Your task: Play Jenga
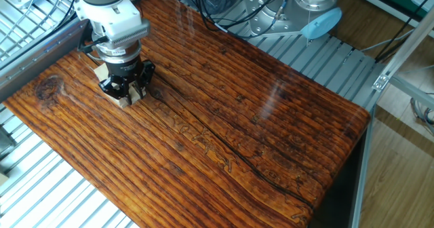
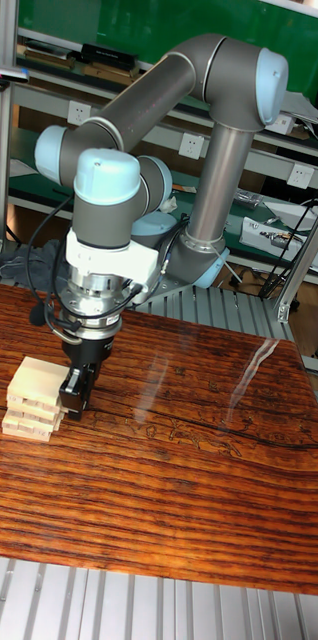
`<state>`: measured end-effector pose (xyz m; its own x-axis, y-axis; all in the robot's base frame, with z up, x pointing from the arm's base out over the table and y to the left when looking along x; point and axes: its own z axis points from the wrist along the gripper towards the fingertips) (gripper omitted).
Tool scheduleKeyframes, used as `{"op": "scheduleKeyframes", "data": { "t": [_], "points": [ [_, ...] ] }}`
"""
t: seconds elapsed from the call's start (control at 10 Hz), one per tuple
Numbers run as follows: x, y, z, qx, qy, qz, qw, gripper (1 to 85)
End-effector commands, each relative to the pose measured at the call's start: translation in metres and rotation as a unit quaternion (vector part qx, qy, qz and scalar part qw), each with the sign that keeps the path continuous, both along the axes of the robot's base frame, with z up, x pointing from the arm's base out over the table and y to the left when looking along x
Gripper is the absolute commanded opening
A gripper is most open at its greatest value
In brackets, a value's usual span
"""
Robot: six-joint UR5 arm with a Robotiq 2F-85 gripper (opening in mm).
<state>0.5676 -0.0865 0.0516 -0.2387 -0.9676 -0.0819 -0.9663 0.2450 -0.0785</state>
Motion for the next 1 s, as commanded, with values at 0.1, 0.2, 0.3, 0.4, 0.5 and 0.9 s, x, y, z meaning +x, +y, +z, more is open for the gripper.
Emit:
{"op": "scheduleKeyframes", "data": {
  "t": [0.1,0.2,0.3,0.4,0.5,0.9],
  "points": [
    [0.0005,0.0022,0.0021,0.006,-0.003,-0.004,1.0000,25.7],
    [0.0000,0.0012,0.0031,0.006,-0.002,-0.004,1.0000,25.7],
    [-0.0004,-0.0001,0.0038,0.006,0.000,-0.003,1.0000,25.7],
    [-0.0006,-0.0002,0.0043,0.008,0.000,-0.003,1.0000,25.7],
    [-0.0003,-0.0009,0.0050,0.008,0.000,-0.002,1.0000,25.7],
    [0.0060,-0.0026,0.0063,0.010,-0.012,0.003,0.9999,25.0]
  ]
}}
